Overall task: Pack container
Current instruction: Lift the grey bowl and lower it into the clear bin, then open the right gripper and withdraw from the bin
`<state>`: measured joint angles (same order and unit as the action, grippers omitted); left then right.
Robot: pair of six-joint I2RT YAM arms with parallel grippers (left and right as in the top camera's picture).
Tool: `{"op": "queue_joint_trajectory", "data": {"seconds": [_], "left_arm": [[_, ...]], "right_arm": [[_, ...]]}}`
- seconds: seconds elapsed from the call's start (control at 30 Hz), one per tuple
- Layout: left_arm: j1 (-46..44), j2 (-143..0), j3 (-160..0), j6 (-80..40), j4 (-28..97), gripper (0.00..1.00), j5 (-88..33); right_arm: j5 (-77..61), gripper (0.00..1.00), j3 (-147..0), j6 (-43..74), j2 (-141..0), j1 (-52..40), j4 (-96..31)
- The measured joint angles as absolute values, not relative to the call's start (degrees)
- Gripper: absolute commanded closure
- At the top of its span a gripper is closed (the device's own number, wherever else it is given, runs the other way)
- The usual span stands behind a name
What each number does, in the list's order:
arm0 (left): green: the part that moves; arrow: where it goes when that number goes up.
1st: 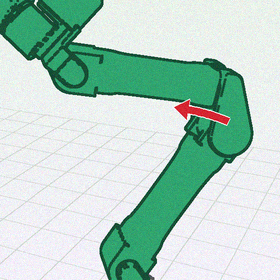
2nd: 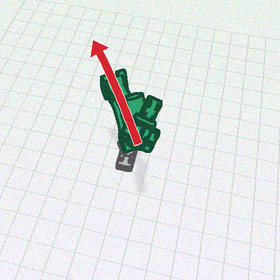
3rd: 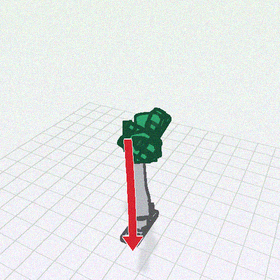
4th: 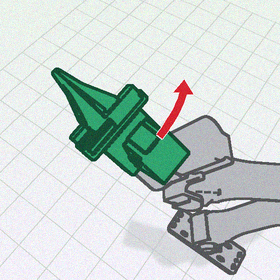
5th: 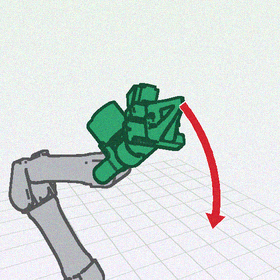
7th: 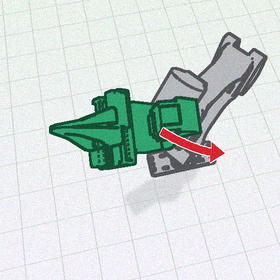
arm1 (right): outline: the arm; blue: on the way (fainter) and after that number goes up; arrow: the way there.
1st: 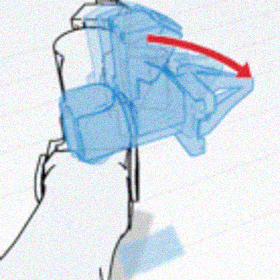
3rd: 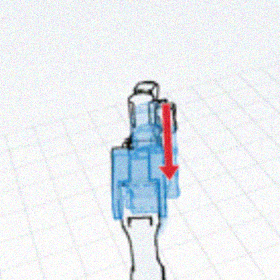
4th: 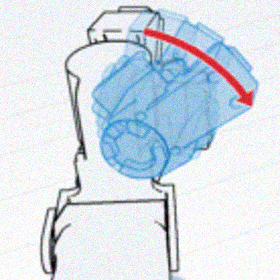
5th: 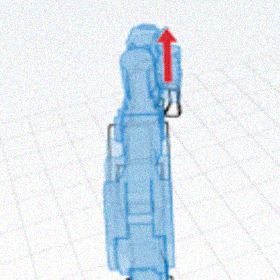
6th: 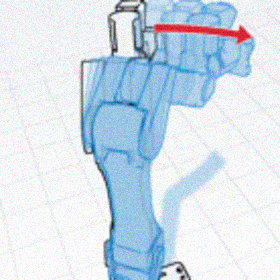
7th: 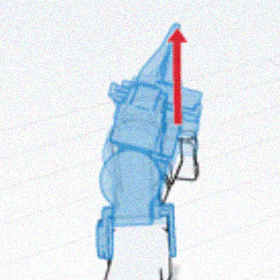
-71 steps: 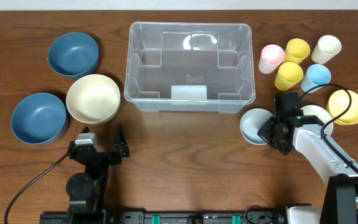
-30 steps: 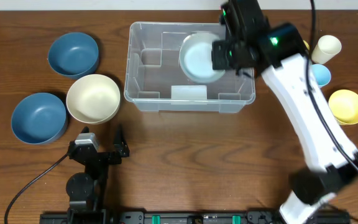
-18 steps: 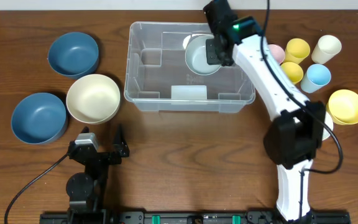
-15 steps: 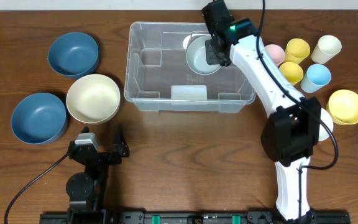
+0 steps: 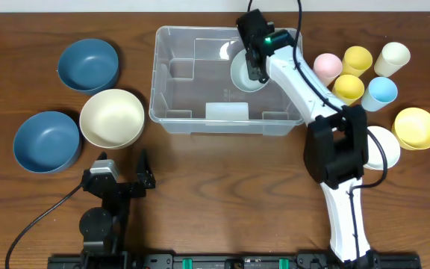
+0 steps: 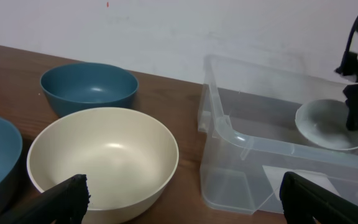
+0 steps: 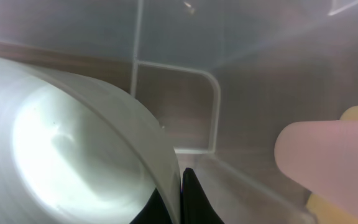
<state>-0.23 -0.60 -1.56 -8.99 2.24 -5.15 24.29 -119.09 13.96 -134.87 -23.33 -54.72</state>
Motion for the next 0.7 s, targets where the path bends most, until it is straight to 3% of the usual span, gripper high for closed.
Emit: {"op": "queue_joint_trajectory", "data": {"seconds": [0.1,0.3,0.7], "left_arm": [[-0.23,-0.60,-1.56,-8.99,2.26,0.02,-5.15],[-0.23,-0.60,-1.56,-8.99,2.24,0.02,-5.15],[-0.23,-0.60,-1.56,-8.99,2.26,0.02,-5.15]], "right_arm": [[25.45,0.82,-119.09,13.54,-135.28,-23.03,-54.08],[27.07,0.67,-119.09,11.86,-135.28,-22.11,-53.89],[25.41,0.58,-128.16,9.61,-135.28,-22.37,-61.73]]}}
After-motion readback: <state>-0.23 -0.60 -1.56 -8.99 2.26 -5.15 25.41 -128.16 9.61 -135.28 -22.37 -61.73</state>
